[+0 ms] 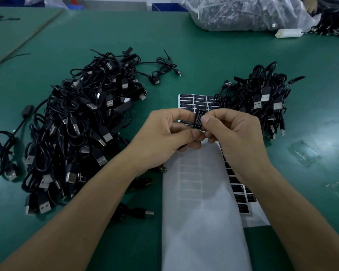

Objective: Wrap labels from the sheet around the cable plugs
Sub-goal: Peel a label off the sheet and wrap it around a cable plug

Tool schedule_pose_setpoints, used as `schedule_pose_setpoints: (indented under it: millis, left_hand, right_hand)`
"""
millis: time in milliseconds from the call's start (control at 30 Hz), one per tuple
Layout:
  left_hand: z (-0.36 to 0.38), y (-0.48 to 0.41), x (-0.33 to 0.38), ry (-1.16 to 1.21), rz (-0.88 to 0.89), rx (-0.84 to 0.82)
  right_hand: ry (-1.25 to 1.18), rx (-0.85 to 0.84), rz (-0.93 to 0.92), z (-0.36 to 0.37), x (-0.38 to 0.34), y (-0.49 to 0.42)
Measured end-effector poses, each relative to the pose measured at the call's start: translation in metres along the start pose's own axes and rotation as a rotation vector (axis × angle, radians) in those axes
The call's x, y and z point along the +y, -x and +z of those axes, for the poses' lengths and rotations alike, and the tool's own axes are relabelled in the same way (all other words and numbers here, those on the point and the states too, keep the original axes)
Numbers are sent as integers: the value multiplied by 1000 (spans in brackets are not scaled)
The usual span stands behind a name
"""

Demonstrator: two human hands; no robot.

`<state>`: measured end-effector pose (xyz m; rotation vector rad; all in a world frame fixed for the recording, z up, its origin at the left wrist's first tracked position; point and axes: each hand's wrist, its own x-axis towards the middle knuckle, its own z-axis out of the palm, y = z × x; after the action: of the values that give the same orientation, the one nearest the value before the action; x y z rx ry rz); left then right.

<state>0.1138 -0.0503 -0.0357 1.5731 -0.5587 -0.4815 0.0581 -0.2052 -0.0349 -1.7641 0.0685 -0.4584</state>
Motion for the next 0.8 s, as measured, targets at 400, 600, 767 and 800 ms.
schedule_pose_setpoints:
  millis: [400,600,767,800]
  left_hand:
    - [1,0,2,-4,-8,-3]
    - [2,1,3,6,-16,3]
    - [2,1,3,4,-32,7]
    - [2,1,3,-2,-32,7]
  right_hand:
    - [40,4,-60,1,-1,1]
    - [61,24,-77,1,0,2]
    - [58,38,-85,3,1,3]
    - [56,38,-85,3,1,3]
